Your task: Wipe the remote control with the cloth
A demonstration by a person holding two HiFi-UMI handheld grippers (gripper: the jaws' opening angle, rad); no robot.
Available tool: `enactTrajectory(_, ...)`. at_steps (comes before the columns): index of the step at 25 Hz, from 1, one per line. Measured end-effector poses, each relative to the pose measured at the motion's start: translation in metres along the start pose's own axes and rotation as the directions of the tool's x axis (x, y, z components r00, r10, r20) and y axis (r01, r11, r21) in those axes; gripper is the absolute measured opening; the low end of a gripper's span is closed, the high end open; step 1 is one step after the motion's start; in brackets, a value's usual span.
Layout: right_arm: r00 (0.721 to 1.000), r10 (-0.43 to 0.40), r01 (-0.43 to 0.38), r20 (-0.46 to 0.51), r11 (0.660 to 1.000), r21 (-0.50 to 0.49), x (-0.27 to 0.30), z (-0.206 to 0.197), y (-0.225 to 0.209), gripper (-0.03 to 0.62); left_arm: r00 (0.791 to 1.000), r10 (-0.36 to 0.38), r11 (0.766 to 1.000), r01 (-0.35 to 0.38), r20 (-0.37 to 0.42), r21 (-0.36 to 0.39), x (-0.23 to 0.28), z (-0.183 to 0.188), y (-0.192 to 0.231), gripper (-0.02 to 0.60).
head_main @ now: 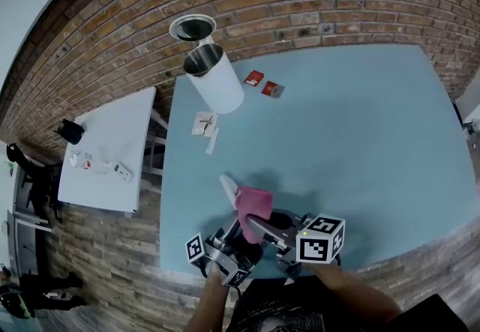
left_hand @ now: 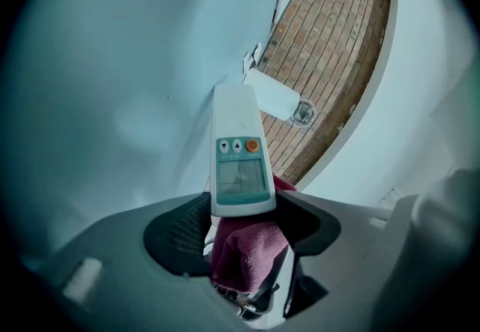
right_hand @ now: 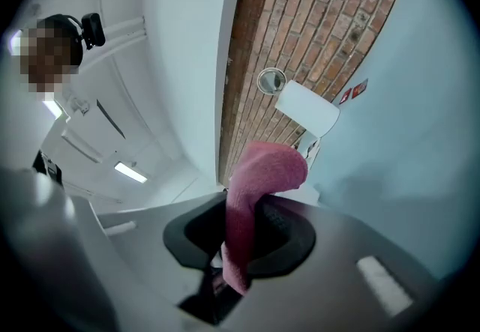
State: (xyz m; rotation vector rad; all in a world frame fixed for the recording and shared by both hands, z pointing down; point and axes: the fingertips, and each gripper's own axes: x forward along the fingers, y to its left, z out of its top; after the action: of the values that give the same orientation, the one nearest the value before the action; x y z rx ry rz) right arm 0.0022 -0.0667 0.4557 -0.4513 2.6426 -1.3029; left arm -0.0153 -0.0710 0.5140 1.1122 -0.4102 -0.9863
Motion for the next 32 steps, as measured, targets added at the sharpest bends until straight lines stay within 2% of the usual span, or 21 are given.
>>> enactTrajectory(12, 0.992, -0.085, 0.083, -0.094, 0.996, -0.028, -0.019, -0.027, -0.026, 0.066, 1.0, 0.005, 1.0, -0.005, 0.001, 0.015, -0.002, 0.0, 0.002, 0.276)
enactTrajectory(14, 0.991, -0.096, 0.095, -0.094, 0.995, -0.017, -0.023, -0.028, -0.03, 0.066, 1.0, 0.026, 0.999, -0.026, -0.001, 0.039, -0.004, -0.001, 0.005, 0.276)
enactTrajectory(16, 0.991, -0.106, 0.105, -0.083, 0.994, -0.017, -0.027, -0.025, -0.033, 0.066, 0.996, 0.088, 0.991, -0.087, -0.007, 0.102, -0.006, -0.001, 0.01, 0.276)
enactTrajectory(18, 0.99, -0.125, 0.123, -0.071, 0.992, -0.021, -0.031, -0.02, -0.038, 0.066, 0.982, 0.19, 0.962, -0.183, -0.016, 0.204, -0.011, -0.002, 0.019, 0.275)
enactTrajectory(20, 0.987, -0.149, 0.148, -0.061, 0.989, -0.024, -0.037, -0.013, -0.046, 0.066, 0.959, 0.284, 0.916, -0.266, -0.017, 0.301, -0.015, -0.002, 0.027, 0.273)
enactTrajectory(23, 0.982, -0.184, 0.183, -0.043, 0.983, -0.034, -0.044, -0.003, -0.055, 0.066, 0.931, 0.365, 0.855, -0.336, 0.003, 0.394, -0.019, 0.0, 0.033, 0.273)
enactTrajectory(25, 0.979, -0.201, 0.2, -0.032, 0.979, -0.041, -0.048, 0.003, -0.059, 0.066, 0.907, 0.422, 0.795, -0.381, 0.021, 0.472, -0.022, 0.002, 0.036, 0.272)
enactTrajectory(26, 0.978, -0.208, 0.207, -0.029, 0.977, -0.043, -0.049, 0.004, -0.06, 0.066, 0.886, 0.462, 0.746, -0.41, 0.035, 0.524, -0.024, 0.004, 0.039, 0.272)
enactTrajectory(27, 0.977, -0.213, 0.211, -0.028, 0.976, -0.044, -0.05, 0.005, -0.061, 0.066, 0.857, 0.512, 0.683, -0.447, 0.058, 0.577, -0.028, 0.006, 0.043, 0.273)
enactTrajectory(29, 0.976, -0.215, 0.214, -0.028, 0.976, -0.043, -0.053, 0.006, -0.063, 0.066, 0.783, 0.609, 0.533, -0.521, 0.125, 0.666, -0.037, 0.011, 0.051, 0.273)
enactTrajectory(32, 0.977, -0.213, 0.212, -0.03, 0.976, -0.041, -0.055, 0.005, -0.063, 0.066, 0.69, 0.69, 0.319, -0.56, 0.218, 0.764, -0.043, 0.016, 0.055, 0.273)
